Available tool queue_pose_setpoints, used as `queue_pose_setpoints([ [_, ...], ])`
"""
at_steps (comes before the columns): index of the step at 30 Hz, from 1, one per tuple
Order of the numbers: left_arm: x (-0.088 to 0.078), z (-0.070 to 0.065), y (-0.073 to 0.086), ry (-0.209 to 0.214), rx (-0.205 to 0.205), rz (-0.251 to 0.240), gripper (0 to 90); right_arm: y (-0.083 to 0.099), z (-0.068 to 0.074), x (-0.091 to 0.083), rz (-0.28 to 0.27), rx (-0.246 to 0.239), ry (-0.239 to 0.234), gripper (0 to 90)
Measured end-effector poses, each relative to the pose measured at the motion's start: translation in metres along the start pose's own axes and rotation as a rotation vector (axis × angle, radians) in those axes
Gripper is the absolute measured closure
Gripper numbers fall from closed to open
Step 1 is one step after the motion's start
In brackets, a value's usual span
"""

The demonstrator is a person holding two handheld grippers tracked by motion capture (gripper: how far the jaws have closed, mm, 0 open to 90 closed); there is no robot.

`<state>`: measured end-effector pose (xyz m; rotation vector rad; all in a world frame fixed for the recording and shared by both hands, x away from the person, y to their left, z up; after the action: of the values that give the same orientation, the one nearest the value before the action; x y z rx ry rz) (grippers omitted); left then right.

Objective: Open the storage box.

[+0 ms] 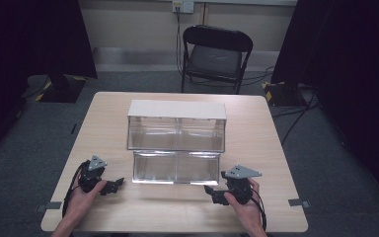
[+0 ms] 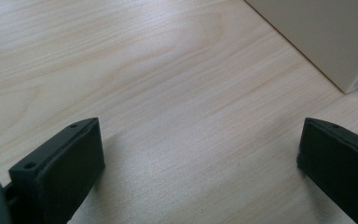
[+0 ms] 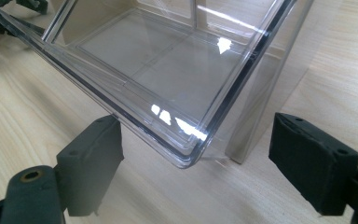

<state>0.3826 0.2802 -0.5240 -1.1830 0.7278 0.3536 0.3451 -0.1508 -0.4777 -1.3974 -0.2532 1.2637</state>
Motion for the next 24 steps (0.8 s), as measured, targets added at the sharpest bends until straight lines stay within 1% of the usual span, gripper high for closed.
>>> queue_pose_setpoints([
  [2,0.0,0.0,0.0,0.0,0.0,0.0,0.0,-0.0009,0.0009,-0.0015,-0.009,0.007,-0.029,16.5],
  [4,0.0,-0.0001,0.0,0.002,-0.001,0.0,0.0,-0.0021,0.0021,-0.0029,-0.01,-0.005,-0.027,15.8],
  [7,0.0,0.0,0.0,0.0,0.0,0.0,0.0,-0.0014,0.0019,-0.0022,-0.009,-0.002,-0.021,16.2],
  [24,0.0,0.0,0.0,0.0,0.0,0.0,0.0,-0.0037,0.0049,-0.0066,-0.032,-0.017,-0.037,15.8],
])
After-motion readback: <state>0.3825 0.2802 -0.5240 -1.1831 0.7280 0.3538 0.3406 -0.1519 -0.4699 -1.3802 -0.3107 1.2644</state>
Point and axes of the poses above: each handheld gripper's, and its own axes: x roughly forward along the jaws, y roughly out of its underside, z roughly to its left, the point moved 3 cm from there along x, roughly forward along the jaws, and after that the axes turned 15 degrees about -y, right-handed, at the moved point
